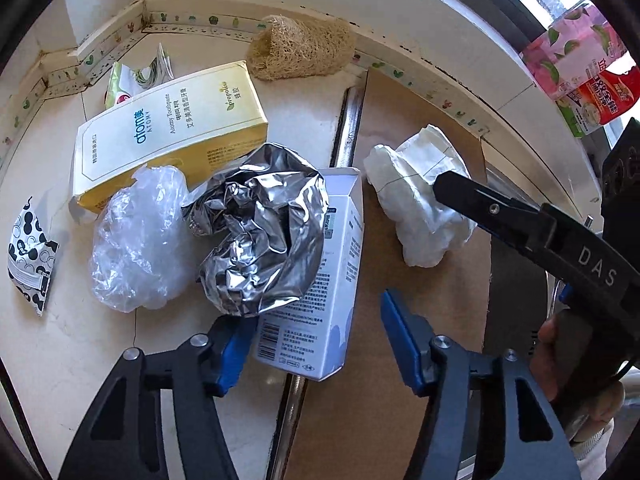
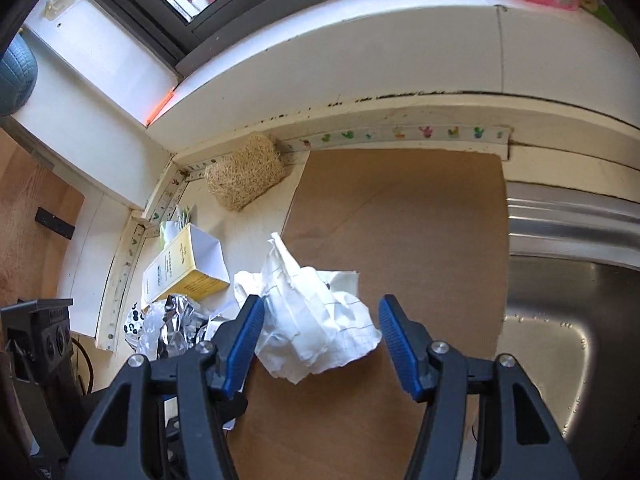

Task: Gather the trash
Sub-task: 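Grasp the white milk carton with the left gripper while the right gripper grasps the white tissue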

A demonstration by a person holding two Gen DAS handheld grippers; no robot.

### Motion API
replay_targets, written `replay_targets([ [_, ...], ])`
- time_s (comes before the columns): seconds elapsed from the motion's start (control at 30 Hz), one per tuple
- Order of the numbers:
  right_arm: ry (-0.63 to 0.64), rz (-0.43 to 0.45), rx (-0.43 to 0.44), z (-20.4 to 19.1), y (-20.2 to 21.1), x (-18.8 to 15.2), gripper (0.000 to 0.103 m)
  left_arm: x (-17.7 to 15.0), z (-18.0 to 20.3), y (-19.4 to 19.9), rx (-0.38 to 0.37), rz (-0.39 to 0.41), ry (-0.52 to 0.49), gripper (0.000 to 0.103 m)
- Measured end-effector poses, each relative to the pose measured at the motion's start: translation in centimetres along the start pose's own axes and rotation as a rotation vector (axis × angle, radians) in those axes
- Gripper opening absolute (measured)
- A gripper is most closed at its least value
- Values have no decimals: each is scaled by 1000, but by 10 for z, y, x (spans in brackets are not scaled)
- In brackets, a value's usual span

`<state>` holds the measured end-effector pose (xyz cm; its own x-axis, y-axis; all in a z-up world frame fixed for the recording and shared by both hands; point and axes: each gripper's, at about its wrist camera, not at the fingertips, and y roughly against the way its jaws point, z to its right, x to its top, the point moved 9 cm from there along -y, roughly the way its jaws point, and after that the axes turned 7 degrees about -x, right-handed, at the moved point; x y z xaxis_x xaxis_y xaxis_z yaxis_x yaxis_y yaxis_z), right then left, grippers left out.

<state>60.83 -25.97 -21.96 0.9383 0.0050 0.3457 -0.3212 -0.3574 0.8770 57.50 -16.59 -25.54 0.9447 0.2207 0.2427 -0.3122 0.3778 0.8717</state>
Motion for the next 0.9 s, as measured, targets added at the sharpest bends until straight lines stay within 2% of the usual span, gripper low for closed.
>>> replay_targets([
  [0.07, 17, -1, 4, -3, -2, -2, 60, -1, -4, 3, -12, -1, 7, 39],
  [0.2, 73, -2, -6, -16, -3, -7, 60, -3, -9, 10, -28, 5, 17, 38],
  [0.23, 87, -7, -11, -20, -4, -9, 58, -3, -10, 11, -23, 9, 14, 37],
  [0.27, 99, -10, -12, -24, -4, -11, 48, -5, -12, 15, -23, 13, 13, 37],
  [0.37, 129, -23, -8, -36, -3, -17, 43, -9, -16, 26, -31, 24, 18, 36],
  [0.67, 181, -37, 43, -81, 17, -47, 40, -41, -41, 71, -41, 41, 32, 36],
  [0.9, 226, -74, 41, -111, 31, -97, 40, -82, -60, 105, -42, 38, 15, 35],
])
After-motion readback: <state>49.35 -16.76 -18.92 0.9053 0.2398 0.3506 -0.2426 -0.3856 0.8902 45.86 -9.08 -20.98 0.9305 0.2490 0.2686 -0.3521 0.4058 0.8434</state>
